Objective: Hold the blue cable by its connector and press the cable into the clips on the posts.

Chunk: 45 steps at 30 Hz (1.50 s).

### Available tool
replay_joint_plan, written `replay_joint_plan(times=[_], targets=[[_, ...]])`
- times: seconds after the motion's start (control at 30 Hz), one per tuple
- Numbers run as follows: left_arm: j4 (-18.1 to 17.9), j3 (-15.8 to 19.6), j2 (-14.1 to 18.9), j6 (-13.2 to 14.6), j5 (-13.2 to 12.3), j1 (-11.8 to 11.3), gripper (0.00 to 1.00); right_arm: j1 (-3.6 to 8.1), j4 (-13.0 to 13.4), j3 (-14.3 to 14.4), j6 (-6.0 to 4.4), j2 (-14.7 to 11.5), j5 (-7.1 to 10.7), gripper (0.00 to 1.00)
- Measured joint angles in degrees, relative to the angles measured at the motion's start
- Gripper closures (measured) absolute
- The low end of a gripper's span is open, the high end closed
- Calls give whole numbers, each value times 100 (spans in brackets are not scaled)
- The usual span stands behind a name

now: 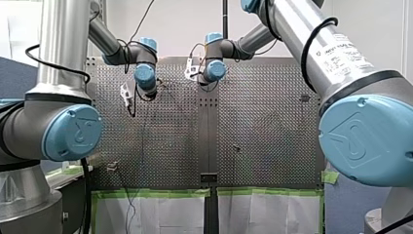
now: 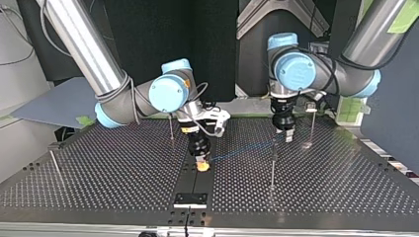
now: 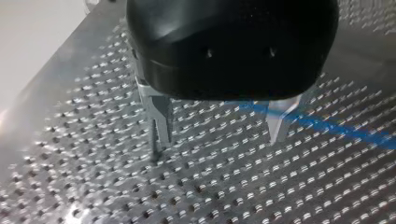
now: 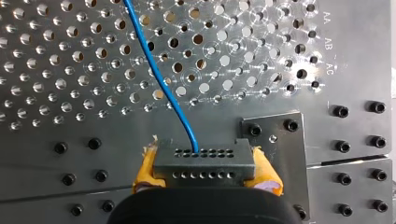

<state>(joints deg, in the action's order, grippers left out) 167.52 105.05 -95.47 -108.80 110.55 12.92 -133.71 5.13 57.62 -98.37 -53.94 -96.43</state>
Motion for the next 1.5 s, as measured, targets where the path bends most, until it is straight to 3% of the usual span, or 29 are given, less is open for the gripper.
replay_joint_plan(times=[0.27, 0.53, 0.93, 1.5], targets=[[366, 188, 403, -214, 144, 269, 0, 4, -3, 0, -5, 0, 0, 100], [248, 197, 706, -105, 47, 402, 0, -7, -2, 0, -17, 2, 0, 100], [35, 198, 736, 88, -20, 442, 0, -15, -19, 0, -21, 1, 8, 100], [-17, 198, 736, 123, -16, 442, 0, 6, -28, 1, -26, 2, 17, 100]])
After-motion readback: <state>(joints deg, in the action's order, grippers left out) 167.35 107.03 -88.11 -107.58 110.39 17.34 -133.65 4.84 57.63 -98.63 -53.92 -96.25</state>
